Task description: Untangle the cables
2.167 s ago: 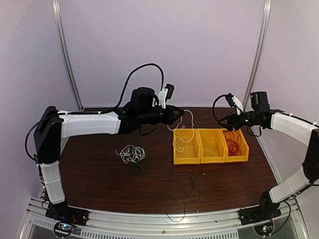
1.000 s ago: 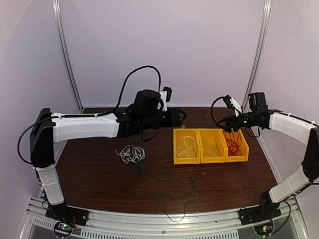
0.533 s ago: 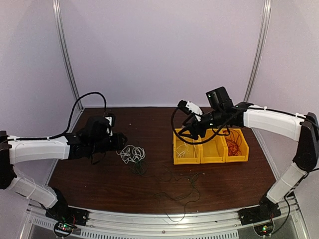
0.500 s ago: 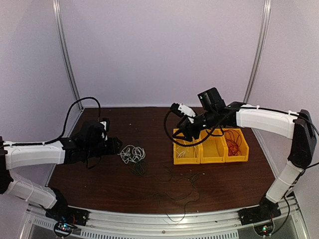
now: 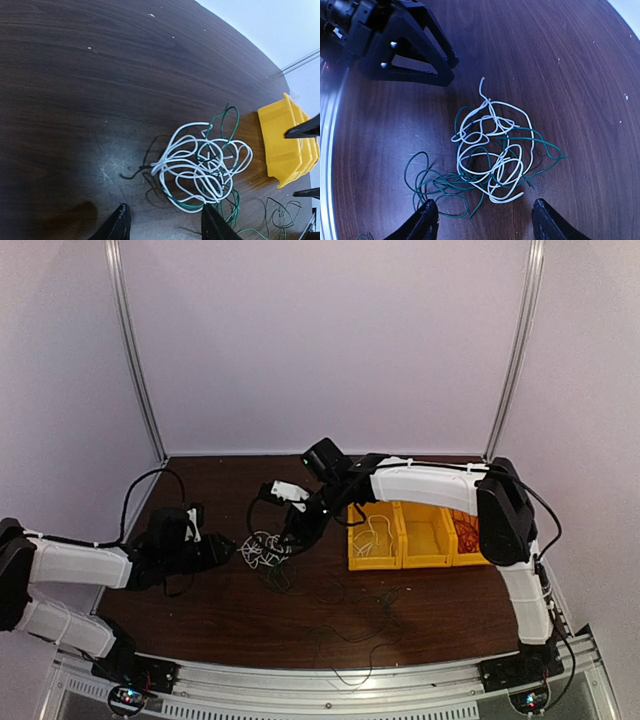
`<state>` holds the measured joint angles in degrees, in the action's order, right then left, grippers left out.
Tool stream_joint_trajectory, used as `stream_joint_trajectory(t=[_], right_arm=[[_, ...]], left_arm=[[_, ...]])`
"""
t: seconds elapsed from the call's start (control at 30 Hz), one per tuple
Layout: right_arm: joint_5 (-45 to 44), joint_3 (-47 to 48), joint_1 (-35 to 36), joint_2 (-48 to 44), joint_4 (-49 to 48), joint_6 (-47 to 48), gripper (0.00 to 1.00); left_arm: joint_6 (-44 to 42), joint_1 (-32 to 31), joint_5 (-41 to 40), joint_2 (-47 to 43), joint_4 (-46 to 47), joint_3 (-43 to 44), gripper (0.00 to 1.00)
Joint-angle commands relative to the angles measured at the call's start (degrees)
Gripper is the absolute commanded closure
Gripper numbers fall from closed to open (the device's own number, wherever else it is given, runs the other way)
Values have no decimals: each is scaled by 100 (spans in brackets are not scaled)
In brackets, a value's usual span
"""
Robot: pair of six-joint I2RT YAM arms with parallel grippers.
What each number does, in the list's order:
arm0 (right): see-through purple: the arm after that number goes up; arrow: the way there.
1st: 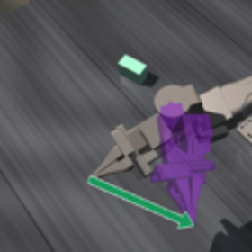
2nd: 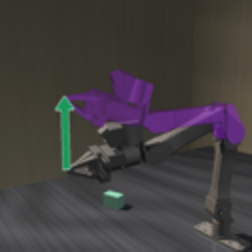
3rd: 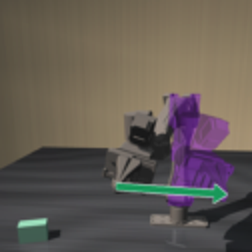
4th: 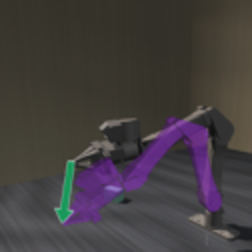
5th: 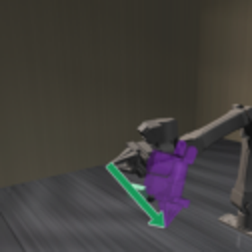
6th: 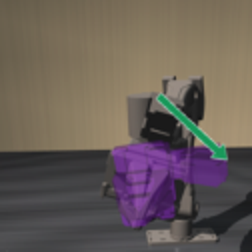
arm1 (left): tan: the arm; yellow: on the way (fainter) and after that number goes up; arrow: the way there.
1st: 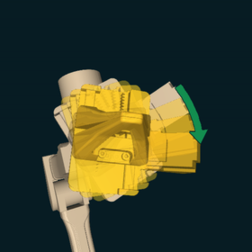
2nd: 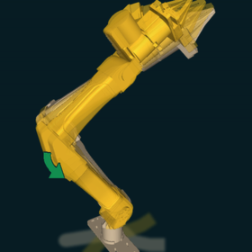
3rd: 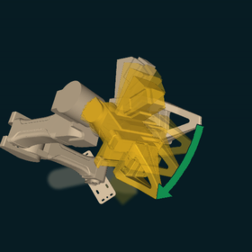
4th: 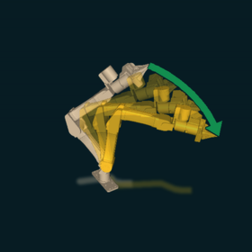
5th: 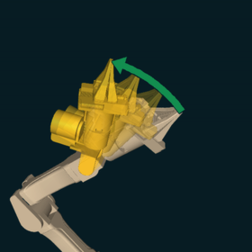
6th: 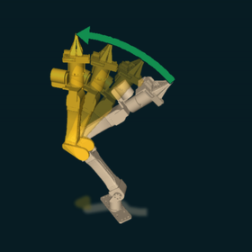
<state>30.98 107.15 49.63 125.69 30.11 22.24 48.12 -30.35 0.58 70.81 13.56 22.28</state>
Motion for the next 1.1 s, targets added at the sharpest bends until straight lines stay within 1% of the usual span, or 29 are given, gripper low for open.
stream_joint_trajectory(t=[0.0,0.1,0.23,0.33,0.5,0.57,0.6,0.83,0.9,1.03,1.07], right_arm=[[-32,434,37,449,415,-111,34],[-24,445,68,579,380,-139,34],[129,359,92,621,277,-292,34],[167,280,149,660,234,-335,34],[140,40,277,732,166,-313,35],[136,-30,322,781,132,-317,35],[130,-42,340,815,121,-329,36],[106,7,394,1072,91,-396,37],[91,0,405,1109,97,-404,37],[24,48,415,1011,238,-316,37],[-33,89,415,907,339,-231,38]], left_arm=[[-95,44,401,348,1115,113,51],[-95,62,347,621,1201,212,55],[-24,73,263,981,1193,338,63],[-5,74,224,1176,1423,327,65],[25,73,41,1452,1460,446,67],[45,73,30,1518,1476,481,69],[40,73,-147,1542,1507,487,71],[19,73,-490,1861,1647,646,77],[-10,75,-479,2034,1669,766,83],[-25,74,-362,2264,1678,951,99],[-23,73,-353,2262,1676,959,100]])
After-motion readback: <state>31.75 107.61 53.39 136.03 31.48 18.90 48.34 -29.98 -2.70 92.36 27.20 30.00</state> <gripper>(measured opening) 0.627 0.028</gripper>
